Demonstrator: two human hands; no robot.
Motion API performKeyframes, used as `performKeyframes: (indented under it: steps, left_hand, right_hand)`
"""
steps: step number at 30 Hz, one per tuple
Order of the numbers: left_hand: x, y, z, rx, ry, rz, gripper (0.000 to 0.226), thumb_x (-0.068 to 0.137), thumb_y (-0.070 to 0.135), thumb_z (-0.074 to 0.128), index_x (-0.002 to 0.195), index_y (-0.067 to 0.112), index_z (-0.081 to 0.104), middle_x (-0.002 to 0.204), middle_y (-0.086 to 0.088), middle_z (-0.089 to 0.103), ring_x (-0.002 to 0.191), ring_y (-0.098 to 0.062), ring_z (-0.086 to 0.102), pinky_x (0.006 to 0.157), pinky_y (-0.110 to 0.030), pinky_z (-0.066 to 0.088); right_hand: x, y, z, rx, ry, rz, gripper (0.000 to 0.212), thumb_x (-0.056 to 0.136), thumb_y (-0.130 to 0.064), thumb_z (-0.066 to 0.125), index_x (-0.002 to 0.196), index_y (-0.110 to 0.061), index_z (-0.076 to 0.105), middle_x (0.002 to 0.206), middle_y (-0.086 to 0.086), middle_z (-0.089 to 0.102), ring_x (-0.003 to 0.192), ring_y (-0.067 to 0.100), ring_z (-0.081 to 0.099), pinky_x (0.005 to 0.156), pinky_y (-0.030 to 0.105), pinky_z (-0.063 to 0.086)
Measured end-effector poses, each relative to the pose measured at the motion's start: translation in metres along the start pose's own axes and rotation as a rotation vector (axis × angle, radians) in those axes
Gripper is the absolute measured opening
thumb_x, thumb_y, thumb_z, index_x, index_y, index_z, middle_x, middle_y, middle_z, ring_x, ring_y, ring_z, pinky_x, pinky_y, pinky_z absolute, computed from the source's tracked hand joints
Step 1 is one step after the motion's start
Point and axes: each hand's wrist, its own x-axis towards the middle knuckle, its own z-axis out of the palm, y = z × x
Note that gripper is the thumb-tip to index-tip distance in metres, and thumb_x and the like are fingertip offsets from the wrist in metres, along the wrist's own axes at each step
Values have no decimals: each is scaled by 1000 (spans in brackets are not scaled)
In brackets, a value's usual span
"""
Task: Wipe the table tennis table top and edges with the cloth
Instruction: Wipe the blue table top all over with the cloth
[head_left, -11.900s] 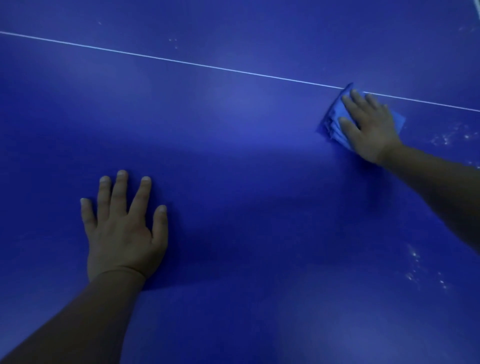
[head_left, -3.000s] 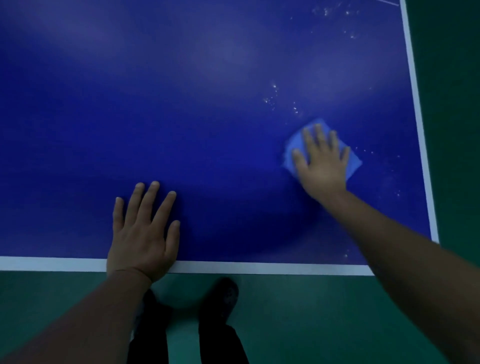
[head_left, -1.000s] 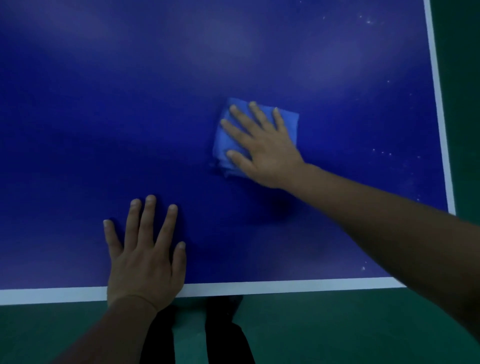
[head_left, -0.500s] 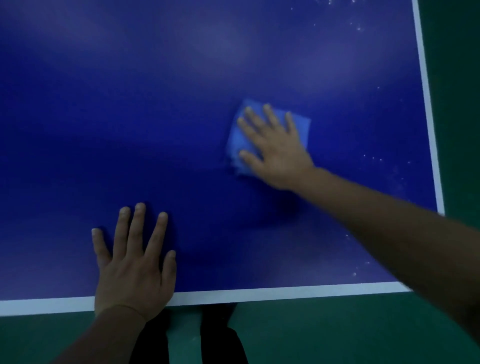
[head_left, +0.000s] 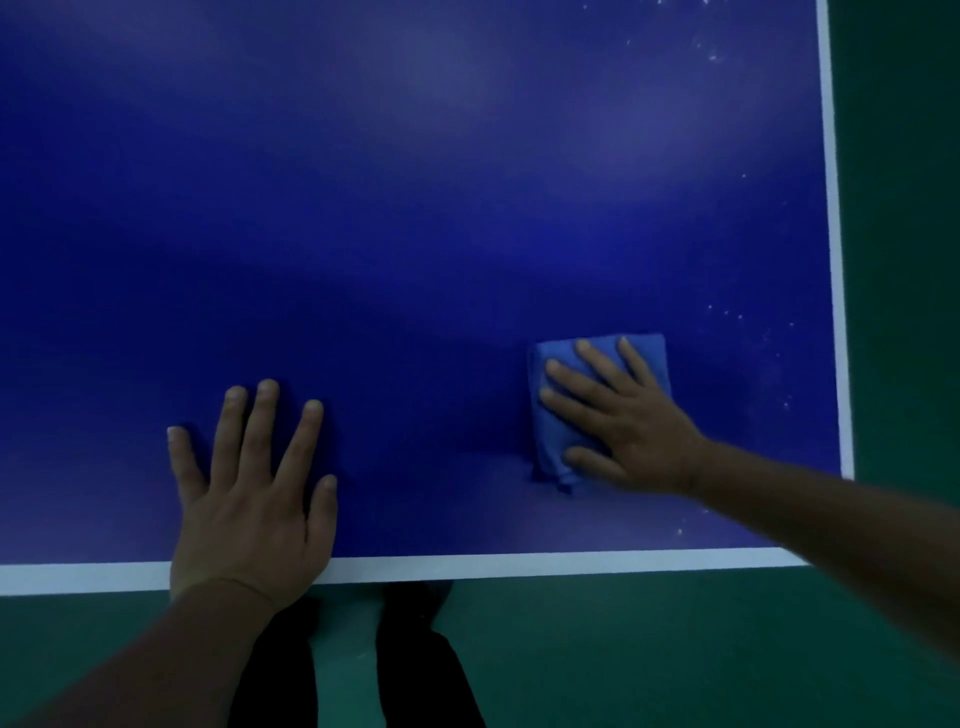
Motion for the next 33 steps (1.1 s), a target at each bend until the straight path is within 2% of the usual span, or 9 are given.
performKeyframes:
  steps: [2,5,9,14,18,23,25,30,33]
  left_hand:
    - [1,0,-1,9,-7,0,68,96,46,31,157,18,26,166,-15,15,156,-32,5,122,-58,-9]
    - [1,-1,-1,15,-13,-5,68,97,48,29,158,19,25,167,-15,14,156,-32,5,122,-57,-10]
    - [1,0,-1,15,-14,-4,68,97,49,28,158,19,25,167,-14,13,156,-31,3,122,-55,-11]
    - [2,0,0,5,-16,-6,67,98,49,26,159,20,25,167,-13,12,156,-31,2,121,-59,-6]
    - [2,-3,1,5,-42,-5,67,98,51,25,159,22,21,168,-12,8,156,-28,-5,121,-59,-6]
    - [2,-1,-1,-25,-61,-28,69,97,52,23,159,24,20,169,-10,5,156,-26,-9,121,-60,-8]
    - [1,-1,-3,-41,-72,-23,70,96,53,21,160,24,20,169,-10,4,156,-26,-9,121,-61,-8]
    - [1,0,-4,-68,-76,-32,72,95,55,17,160,24,19,169,-10,3,155,-25,-10,121,-60,-9]
    - [0,0,-4,-79,-65,-28,71,95,55,17,160,25,18,169,-10,3,155,-25,-11,121,-60,-9]
  right_hand:
    - [27,37,-8,13,1,122,68,101,-65,19,157,-26,27,164,0,23,152,34,16,119,63,11]
    - [71,88,-25,114,58,545,75,99,-68,10,161,-27,18,169,-3,11,156,30,4,121,63,5]
    - [79,63,-19,128,124,776,71,99,-63,16,161,-28,15,170,-5,7,156,29,2,122,59,3]
    - [-16,-73,14,84,102,562,65,103,-60,20,159,-27,21,168,-1,15,156,32,7,119,65,12]
    - [-28,-45,12,68,22,280,66,102,-63,21,159,-28,22,167,0,18,154,34,12,119,65,11]
    - [34,1,-2,183,158,870,71,99,-67,14,160,-31,19,169,-6,10,156,28,4,122,61,3]
    - [31,-17,-1,190,161,952,71,100,-65,15,161,-30,16,169,-7,7,156,28,1,122,59,1]
    - [-46,-109,23,152,98,742,67,103,-64,15,160,-30,19,169,-7,9,156,25,1,122,60,5]
    - [-60,-77,18,148,14,572,72,100,-69,10,159,-29,21,167,-6,11,156,28,5,121,61,6]
